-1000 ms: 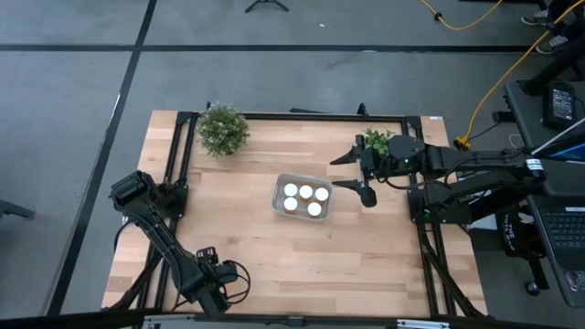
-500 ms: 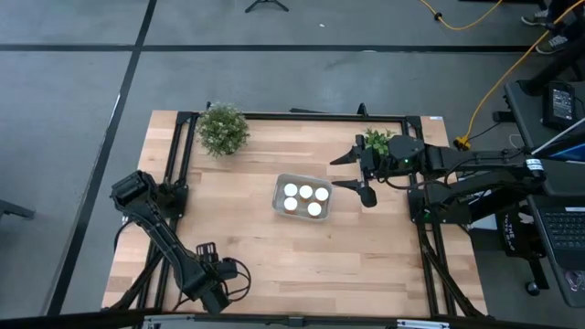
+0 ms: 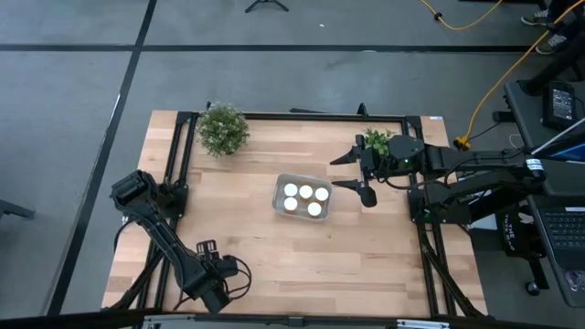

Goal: Pick and place pill bottles into a basket
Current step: Put the orange pill bottle into the grey bin

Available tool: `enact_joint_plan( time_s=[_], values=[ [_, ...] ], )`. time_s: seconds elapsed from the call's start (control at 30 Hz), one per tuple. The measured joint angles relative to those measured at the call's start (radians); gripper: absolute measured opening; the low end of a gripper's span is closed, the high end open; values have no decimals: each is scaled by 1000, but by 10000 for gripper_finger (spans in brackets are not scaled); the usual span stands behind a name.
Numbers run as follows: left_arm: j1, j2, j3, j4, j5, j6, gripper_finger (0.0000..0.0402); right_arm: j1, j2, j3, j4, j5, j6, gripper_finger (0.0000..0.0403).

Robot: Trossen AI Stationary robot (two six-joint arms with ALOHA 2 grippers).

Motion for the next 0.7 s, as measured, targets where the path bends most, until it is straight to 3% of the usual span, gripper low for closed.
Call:
enact_joint_plan(
  time_s=[0.37,0.7],
  values=[
    [51,-94,0,-77,-121,16,199,0,0,0,-5,0,0,267],
    [197,-243,0,-82,-194,235,197,0,0,0,-9,-2,0,267]
  ],
)
